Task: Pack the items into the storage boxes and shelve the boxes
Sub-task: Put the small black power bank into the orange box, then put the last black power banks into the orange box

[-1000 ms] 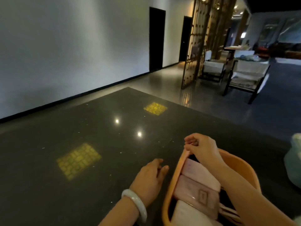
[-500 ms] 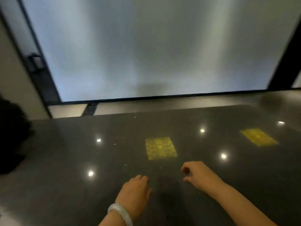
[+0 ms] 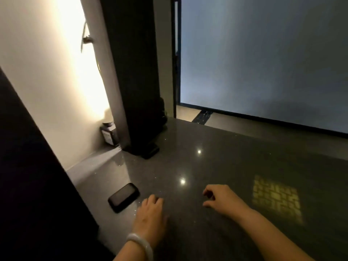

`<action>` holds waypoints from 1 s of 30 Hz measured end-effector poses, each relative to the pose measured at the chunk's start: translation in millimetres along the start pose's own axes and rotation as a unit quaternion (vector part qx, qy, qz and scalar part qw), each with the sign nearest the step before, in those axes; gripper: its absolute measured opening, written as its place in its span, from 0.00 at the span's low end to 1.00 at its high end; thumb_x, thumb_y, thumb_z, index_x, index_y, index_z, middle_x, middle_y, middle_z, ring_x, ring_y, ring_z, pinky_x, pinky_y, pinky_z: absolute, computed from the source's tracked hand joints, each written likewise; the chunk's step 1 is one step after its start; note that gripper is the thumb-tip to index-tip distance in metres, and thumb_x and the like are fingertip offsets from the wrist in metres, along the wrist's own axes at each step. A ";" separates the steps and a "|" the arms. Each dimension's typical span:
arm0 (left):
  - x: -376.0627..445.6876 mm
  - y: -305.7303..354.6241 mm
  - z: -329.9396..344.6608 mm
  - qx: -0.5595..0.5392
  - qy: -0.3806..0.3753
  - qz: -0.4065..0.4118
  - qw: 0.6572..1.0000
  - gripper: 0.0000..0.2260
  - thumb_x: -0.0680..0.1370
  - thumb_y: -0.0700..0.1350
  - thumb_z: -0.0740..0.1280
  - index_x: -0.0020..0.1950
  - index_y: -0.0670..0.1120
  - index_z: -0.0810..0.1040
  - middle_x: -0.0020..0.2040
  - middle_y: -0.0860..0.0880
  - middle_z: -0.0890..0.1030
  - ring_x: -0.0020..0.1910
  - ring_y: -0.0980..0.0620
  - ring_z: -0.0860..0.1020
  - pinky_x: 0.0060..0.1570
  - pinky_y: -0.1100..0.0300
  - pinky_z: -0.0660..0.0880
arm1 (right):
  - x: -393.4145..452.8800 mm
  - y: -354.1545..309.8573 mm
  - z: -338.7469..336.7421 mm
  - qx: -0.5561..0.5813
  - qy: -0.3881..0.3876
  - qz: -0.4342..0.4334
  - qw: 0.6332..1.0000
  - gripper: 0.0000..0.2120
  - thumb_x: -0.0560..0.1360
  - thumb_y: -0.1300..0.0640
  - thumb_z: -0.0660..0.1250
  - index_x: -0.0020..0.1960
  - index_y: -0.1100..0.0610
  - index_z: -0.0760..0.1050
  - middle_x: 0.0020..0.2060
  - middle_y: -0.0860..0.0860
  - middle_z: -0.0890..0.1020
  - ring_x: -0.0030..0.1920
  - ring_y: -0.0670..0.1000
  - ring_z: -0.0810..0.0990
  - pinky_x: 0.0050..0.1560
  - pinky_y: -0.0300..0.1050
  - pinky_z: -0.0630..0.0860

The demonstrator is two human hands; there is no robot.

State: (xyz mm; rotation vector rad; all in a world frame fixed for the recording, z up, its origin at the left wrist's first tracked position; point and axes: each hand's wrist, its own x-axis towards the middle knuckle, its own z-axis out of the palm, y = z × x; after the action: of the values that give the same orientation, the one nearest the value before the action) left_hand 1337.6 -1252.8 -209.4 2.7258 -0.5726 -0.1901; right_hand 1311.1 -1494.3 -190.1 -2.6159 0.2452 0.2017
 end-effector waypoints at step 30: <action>139.0 -110.8 10.1 -0.035 0.077 -0.183 0.979 0.34 0.77 0.61 0.62 0.78 0.53 0.52 0.72 0.51 0.57 0.71 0.50 0.55 0.73 0.53 0.58 | 301.1 -117.5 50.9 -0.087 -0.083 -0.170 0.978 0.44 0.71 0.49 0.72 0.78 0.49 0.49 0.78 0.48 0.49 0.76 0.56 0.48 0.74 0.50 0.52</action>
State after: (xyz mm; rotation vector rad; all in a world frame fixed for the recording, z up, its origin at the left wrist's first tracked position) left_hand 1502.4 -1218.1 -267.0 2.7229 -0.0158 -0.0846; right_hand 1623.8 -1409.2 -235.4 -2.7418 -0.2889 0.3325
